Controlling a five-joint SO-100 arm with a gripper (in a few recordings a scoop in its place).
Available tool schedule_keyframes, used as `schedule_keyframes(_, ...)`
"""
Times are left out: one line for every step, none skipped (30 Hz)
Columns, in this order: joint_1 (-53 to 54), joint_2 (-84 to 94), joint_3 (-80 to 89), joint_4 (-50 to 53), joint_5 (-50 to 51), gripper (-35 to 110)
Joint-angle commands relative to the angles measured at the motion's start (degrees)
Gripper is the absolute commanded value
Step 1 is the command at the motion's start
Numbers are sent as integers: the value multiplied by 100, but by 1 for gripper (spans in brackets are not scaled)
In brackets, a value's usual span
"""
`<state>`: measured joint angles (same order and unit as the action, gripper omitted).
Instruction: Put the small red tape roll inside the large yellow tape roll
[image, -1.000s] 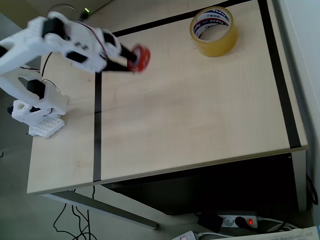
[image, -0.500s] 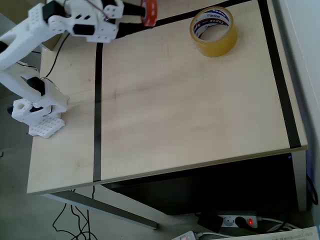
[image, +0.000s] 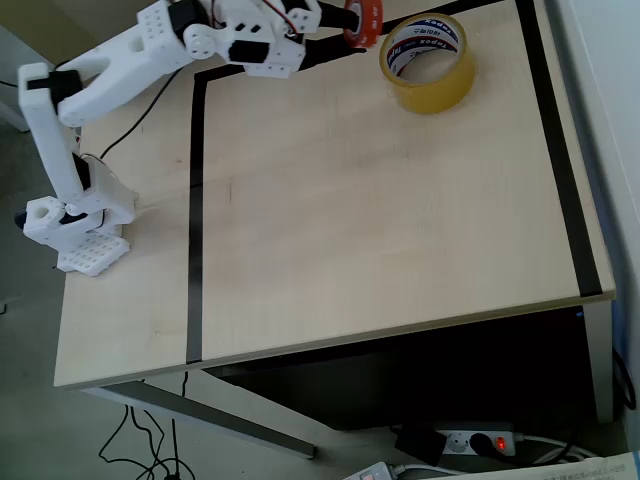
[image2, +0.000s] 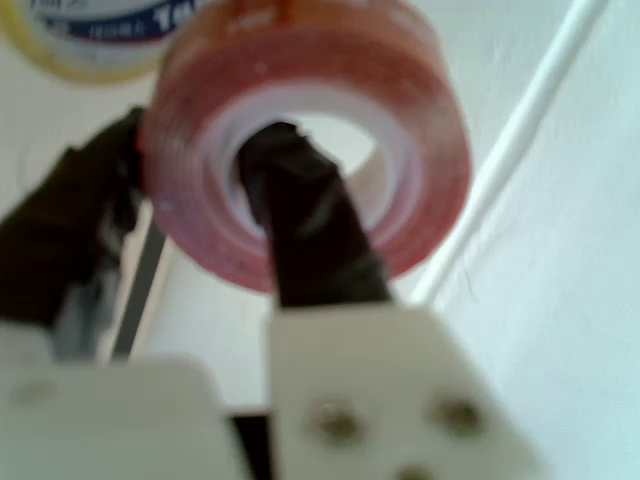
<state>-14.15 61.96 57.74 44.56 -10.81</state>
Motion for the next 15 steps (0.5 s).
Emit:
schedule_keyframes(-44, -167, -1582, 264, 132, 0)
schedule_keyframes(-53, -308, -1775, 360, 132, 0)
schedule_keyframes(-53, -448, -1986, 475, 132, 0)
schedule_keyframes(-44, -598, -2215, 606, 132, 0)
schedule_keyframes(-26, -756, -2479, 756, 132, 0)
schedule_keyframes(-9, -923, -2769, 923, 141, 0)
schedule_keyframes(18, -1107, -3085, 1099, 141, 0)
schedule_keyframes(35, -1318, -3472, 1283, 141, 0)
schedule_keyframes(62, -1582, -3946, 1529, 141, 0)
schedule_keyframes(88, -1934, -4623, 1828, 141, 0)
schedule_keyframes(114, -2382, -5476, 2153, 141, 0)
schedule_keyframes(132, -2874, -6381, 2461, 141, 0)
schedule_keyframes(132, -3305, -7163, 2698, 141, 0)
schedule_keyframes(141, -3243, -6987, 2751, 132, 0)
schedule_keyframes(141, -3234, -6987, 2865, 132, 0)
